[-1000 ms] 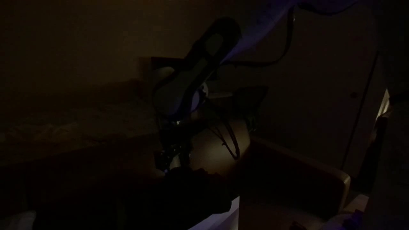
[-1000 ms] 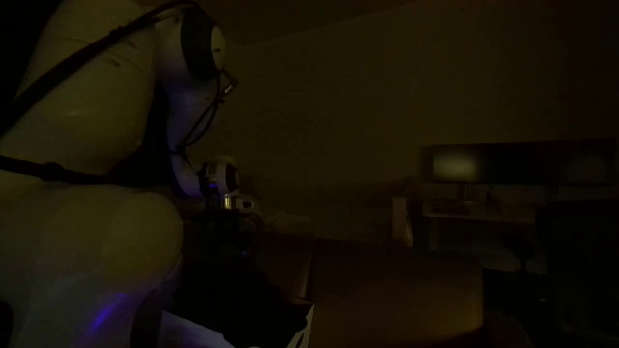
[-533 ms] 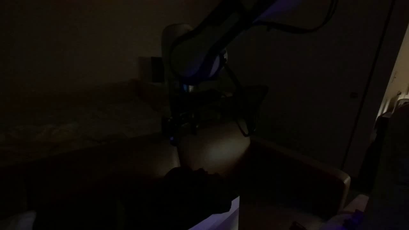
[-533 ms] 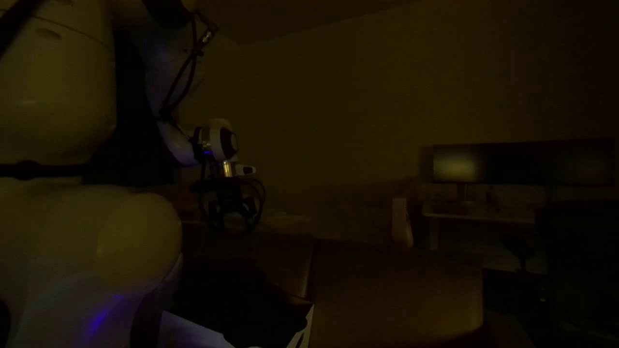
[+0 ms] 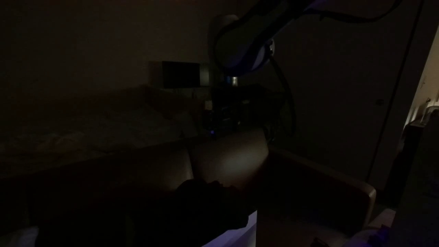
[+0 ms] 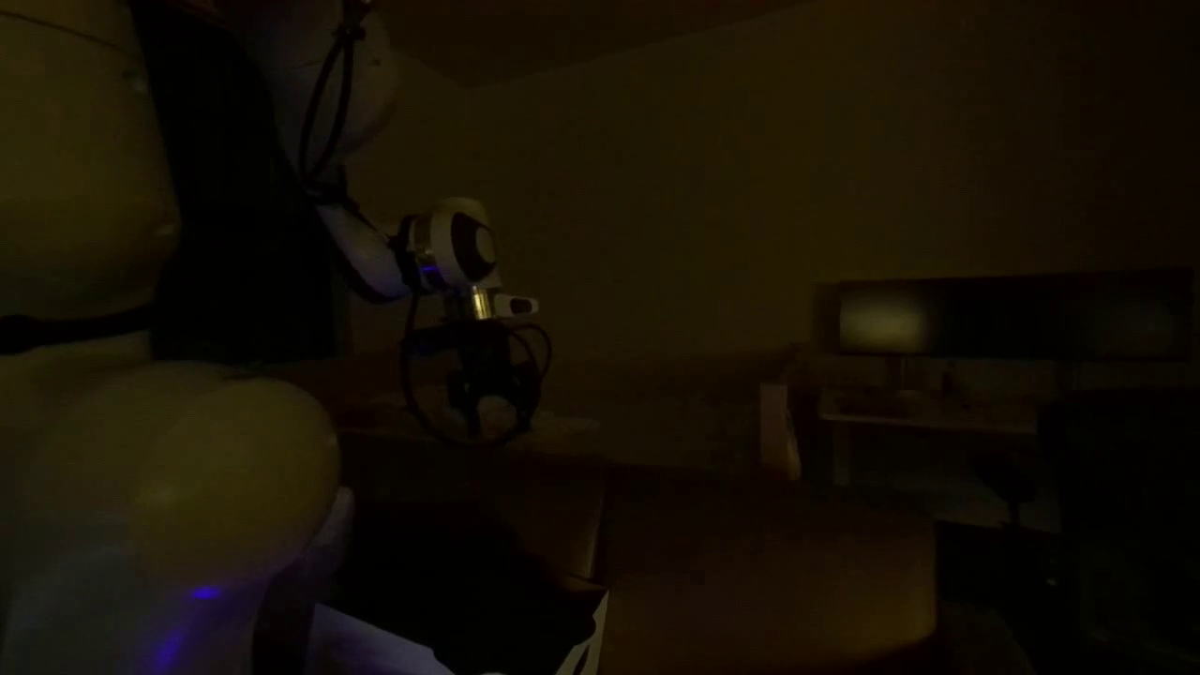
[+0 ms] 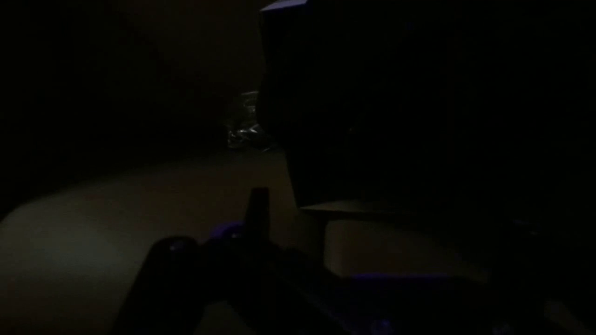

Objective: Get the cloth and put it on the sofa

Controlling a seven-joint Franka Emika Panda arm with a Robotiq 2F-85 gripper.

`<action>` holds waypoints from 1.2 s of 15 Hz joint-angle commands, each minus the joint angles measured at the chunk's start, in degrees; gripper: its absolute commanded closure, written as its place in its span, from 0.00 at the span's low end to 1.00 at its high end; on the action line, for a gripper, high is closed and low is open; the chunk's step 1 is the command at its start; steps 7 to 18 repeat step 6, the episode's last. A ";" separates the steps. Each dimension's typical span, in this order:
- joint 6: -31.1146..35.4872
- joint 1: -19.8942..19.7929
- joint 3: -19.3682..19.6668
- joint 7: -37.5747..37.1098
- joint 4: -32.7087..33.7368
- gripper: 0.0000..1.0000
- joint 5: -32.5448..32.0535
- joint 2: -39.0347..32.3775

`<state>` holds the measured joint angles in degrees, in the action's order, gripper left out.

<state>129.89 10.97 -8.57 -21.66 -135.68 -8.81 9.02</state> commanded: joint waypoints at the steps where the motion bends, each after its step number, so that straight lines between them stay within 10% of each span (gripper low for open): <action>1: 0.10 -2.43 0.20 -0.24 -4.72 0.00 2.65 4.31; 18: -0.09 -3.42 -0.24 0.28 -4.19 0.00 2.41 3.25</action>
